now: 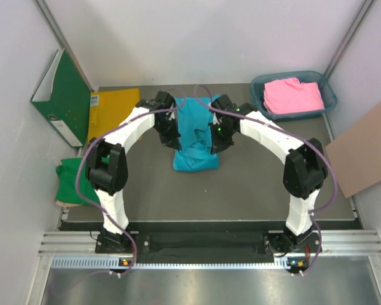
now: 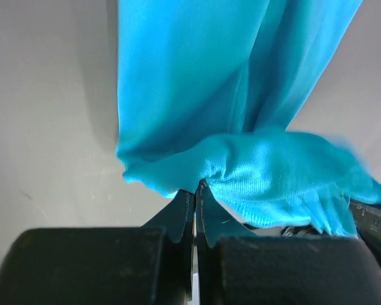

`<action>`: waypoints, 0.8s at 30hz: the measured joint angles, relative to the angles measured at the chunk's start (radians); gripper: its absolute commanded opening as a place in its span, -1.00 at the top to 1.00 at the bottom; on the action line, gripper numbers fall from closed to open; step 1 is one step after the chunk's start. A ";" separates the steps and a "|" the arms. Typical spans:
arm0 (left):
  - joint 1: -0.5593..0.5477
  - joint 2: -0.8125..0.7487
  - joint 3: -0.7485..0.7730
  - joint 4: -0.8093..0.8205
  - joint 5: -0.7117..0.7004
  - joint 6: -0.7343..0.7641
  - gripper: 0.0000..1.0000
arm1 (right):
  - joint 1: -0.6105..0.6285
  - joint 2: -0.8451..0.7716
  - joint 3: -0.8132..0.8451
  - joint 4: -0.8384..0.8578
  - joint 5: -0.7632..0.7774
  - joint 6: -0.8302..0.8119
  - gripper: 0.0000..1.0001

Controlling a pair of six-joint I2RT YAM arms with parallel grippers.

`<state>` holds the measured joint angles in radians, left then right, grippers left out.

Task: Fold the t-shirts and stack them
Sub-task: Fold the folded rectangular tshirt in 1/3 of the way

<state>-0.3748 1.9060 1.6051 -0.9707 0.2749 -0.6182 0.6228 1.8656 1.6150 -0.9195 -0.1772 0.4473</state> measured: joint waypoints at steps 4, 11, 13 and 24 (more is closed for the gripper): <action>0.042 0.116 0.174 -0.017 0.001 0.008 1.00 | -0.065 0.115 0.127 -0.006 0.000 -0.058 0.98; 0.084 0.332 0.442 -0.033 0.043 0.042 -0.43 | -0.132 0.319 0.288 0.021 -0.016 -0.102 -0.28; 0.092 0.383 0.494 -0.034 0.052 0.046 -0.55 | -0.147 0.343 0.283 0.060 -0.015 -0.107 -0.57; 0.114 0.179 0.188 0.036 0.080 0.080 -0.98 | -0.166 0.043 -0.018 0.328 0.053 -0.061 0.39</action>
<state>-0.2611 2.0850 1.7927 -0.9344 0.3550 -0.5381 0.4564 1.9087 1.5974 -0.5911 -0.1238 0.3866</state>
